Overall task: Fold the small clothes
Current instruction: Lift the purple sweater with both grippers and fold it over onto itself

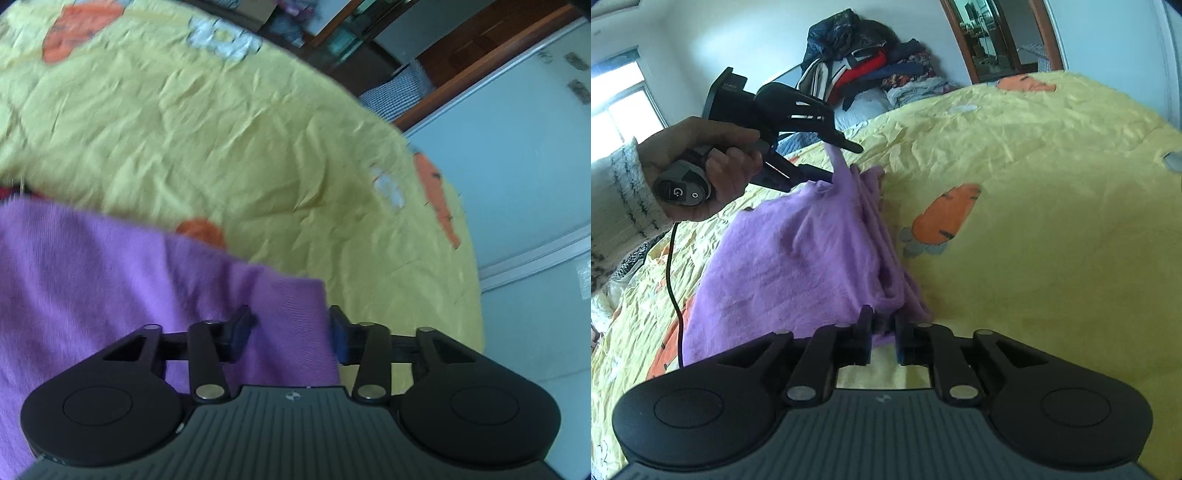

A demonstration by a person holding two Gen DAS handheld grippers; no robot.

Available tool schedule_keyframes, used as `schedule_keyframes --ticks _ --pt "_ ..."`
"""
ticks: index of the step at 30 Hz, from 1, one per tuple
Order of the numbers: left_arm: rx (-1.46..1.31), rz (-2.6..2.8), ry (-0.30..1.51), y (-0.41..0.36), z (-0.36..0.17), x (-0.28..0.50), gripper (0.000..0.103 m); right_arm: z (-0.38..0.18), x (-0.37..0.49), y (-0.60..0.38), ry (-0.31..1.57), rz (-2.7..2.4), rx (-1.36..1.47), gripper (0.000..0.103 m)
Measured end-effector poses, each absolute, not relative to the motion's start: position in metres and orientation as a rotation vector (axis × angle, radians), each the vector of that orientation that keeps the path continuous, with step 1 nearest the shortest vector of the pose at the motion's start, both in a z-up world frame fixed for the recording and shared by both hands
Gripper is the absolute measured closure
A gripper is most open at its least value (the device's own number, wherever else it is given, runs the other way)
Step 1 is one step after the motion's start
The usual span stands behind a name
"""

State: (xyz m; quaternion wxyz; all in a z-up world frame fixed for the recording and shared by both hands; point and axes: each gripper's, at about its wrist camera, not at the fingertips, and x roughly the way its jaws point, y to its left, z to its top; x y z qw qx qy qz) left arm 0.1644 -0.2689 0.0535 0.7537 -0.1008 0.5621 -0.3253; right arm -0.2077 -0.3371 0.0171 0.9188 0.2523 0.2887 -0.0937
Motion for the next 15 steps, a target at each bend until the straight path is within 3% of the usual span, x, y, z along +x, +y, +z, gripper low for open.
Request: schedule_keyframes --ticks 3,5,10,15 --pt "-0.227 -0.722 1.183 -0.259 0.070 0.164 0.050 0.030 -0.211 -0.342 0.569 -0.202 0.466 0.071" --pt "-0.227 -0.724 1.148 -0.244 0.081 0.160 0.043 0.042 -0.208 -0.345 0.543 -0.203 0.389 0.048" --pt "-0.189 -0.701 1.065 -0.188 0.088 0.129 0.035 0.071 -0.172 -0.360 0.463 -0.060 0.295 0.048" --pt "-0.193 -0.672 1.058 -0.140 0.065 0.094 0.035 0.066 -0.103 -0.362 0.536 0.185 0.254 0.053"
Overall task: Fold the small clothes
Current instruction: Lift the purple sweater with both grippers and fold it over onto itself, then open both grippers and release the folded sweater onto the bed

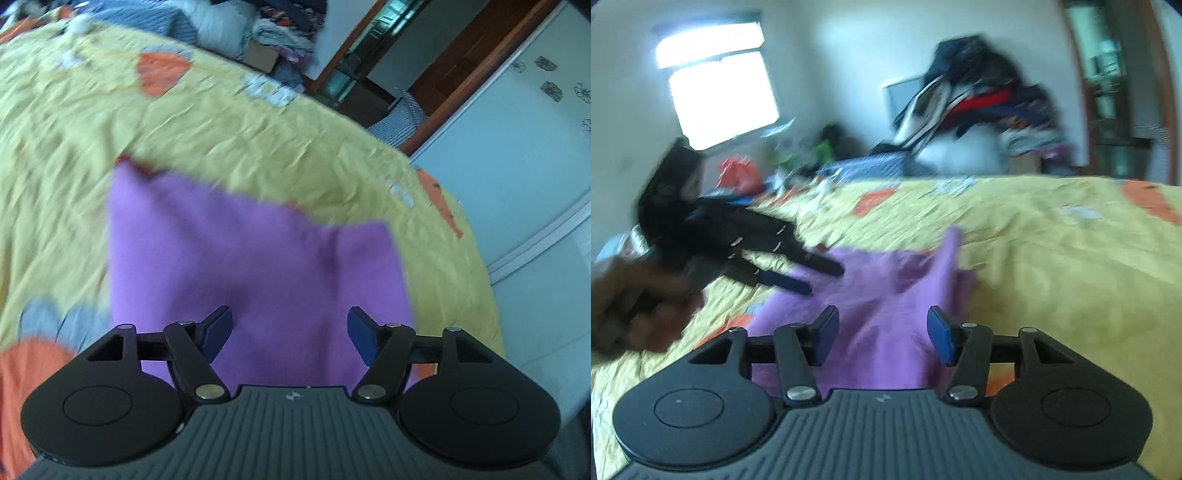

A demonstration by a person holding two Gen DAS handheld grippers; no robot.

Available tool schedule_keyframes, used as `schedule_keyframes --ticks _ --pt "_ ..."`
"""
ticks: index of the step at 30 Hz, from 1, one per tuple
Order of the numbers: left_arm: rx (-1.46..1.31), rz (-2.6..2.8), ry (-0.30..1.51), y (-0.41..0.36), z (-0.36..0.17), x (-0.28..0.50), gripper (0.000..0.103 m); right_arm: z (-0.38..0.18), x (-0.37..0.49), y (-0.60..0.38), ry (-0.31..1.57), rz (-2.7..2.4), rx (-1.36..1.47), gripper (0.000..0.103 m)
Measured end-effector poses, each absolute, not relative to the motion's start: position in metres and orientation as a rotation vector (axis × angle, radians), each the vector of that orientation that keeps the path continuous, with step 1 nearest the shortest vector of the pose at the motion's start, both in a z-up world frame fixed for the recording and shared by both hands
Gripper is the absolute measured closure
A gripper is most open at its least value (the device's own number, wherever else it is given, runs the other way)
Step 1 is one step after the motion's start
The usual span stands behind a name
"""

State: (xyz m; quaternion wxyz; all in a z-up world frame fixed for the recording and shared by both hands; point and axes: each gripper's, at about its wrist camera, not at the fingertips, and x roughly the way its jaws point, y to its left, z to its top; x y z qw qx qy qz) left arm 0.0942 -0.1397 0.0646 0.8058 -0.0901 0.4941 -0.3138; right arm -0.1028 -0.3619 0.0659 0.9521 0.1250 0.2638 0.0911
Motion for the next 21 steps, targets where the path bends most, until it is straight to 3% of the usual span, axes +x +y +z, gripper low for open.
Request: schedule_keyframes --ticks 5,7,16,21 --pt "-0.116 -0.649 0.993 -0.133 0.053 0.073 0.035 0.033 -0.044 -0.372 0.704 0.148 0.211 0.058" --pt "-0.084 -0.643 0.981 -0.137 0.054 0.069 0.034 0.020 -0.041 -0.383 0.738 0.098 0.233 0.051" --pt "-0.221 -0.605 0.926 -0.120 0.073 0.102 0.026 0.066 -0.022 -0.375 0.600 0.161 0.203 0.052" --pt "-0.139 -0.503 0.947 -0.138 0.063 0.141 0.022 0.056 0.021 -0.370 0.660 0.187 0.206 0.052"
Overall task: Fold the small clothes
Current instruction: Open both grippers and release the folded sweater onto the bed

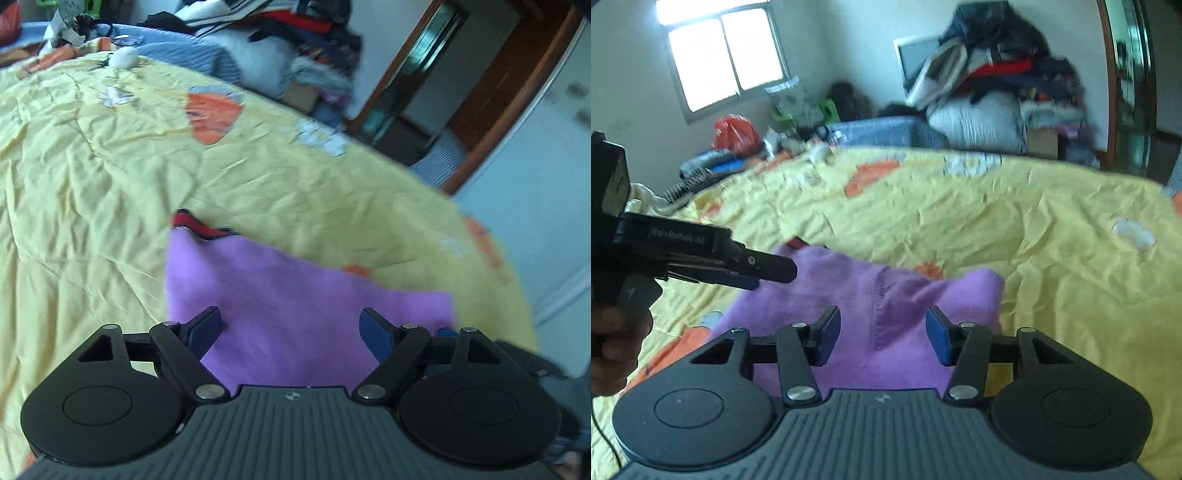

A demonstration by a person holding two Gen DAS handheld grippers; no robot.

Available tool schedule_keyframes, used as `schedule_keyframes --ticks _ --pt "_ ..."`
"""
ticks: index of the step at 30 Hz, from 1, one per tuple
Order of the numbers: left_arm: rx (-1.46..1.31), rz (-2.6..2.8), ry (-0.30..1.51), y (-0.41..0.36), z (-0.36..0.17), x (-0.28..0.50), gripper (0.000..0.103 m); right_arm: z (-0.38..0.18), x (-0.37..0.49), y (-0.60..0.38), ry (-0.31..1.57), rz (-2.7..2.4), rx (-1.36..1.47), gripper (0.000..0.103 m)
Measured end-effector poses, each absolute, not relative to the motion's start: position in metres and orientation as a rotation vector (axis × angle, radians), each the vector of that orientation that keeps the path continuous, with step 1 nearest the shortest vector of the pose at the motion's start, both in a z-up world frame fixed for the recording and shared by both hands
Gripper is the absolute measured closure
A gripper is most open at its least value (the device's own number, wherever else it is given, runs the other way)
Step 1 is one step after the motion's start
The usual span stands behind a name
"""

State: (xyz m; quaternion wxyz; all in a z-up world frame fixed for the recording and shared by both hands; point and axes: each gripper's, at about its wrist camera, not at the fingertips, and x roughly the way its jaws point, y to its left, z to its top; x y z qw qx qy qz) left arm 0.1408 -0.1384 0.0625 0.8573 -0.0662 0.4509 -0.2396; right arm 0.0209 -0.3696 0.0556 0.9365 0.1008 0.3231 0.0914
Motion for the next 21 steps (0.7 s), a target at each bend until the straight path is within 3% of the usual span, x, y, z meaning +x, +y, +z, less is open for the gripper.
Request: schedule_keyframes --ticks 3,7,16,21 --pt "-0.100 -0.438 0.996 -0.146 0.041 0.155 0.022 0.036 0.040 -0.372 0.729 0.117 0.149 0.056" --pt "-0.064 -0.426 0.939 -0.149 0.027 0.156 0.014 0.022 0.045 -0.385 0.736 0.069 0.161 0.056" --pt "-0.042 -0.434 0.922 -0.153 0.026 0.153 0.009 0.058 -0.001 -0.365 0.668 0.123 0.160 0.053" --pt "-0.041 -0.444 0.908 -0.153 0.024 0.151 0.006 0.035 0.000 -0.351 0.742 0.097 0.088 0.054"
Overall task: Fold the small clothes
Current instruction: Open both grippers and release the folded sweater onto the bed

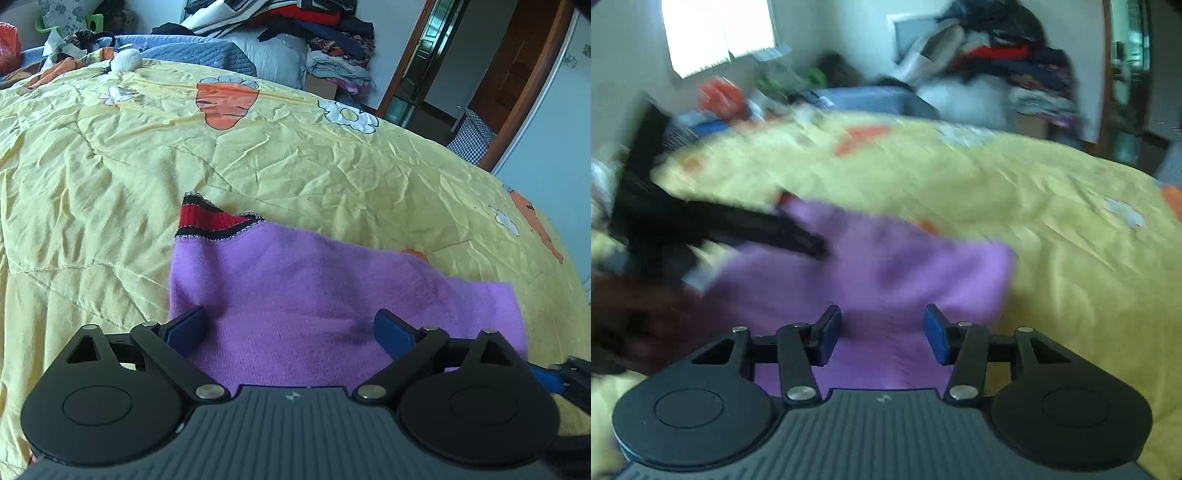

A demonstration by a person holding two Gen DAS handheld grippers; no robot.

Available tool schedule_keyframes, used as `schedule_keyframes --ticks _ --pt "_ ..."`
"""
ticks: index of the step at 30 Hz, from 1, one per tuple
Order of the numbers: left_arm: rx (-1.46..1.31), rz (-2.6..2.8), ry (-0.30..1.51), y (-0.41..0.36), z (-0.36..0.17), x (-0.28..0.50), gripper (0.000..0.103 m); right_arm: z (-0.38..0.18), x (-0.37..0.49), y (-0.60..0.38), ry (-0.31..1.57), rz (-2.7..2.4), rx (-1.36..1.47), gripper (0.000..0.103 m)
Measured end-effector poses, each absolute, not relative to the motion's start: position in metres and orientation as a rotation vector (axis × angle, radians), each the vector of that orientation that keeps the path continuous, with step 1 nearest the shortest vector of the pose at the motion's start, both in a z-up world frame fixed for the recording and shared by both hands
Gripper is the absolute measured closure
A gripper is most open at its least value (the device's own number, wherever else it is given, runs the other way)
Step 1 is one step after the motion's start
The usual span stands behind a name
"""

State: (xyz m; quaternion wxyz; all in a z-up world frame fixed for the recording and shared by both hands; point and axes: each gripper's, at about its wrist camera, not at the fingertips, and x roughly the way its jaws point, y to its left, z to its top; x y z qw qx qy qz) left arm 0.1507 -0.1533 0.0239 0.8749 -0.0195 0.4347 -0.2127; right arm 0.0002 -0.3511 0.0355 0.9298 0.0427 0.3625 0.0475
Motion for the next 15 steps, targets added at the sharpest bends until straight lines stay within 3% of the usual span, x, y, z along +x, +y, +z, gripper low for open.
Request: schedule_keyframes --ticks 3,9,15 --pt "-0.032 -0.446 0.905 -0.155 0.023 0.150 0.004 0.029 0.007 -0.372 0.737 0.113 0.191 0.052" --pt "-0.061 -0.436 0.912 -0.146 0.033 0.136 0.005 0.056 -0.026 -0.344 0.714 0.109 0.137 0.050" --pt "-0.050 -0.480 0.906 -0.132 0.036 0.093 0.002 0.027 -0.060 -0.333 0.730 0.065 0.054 0.045"
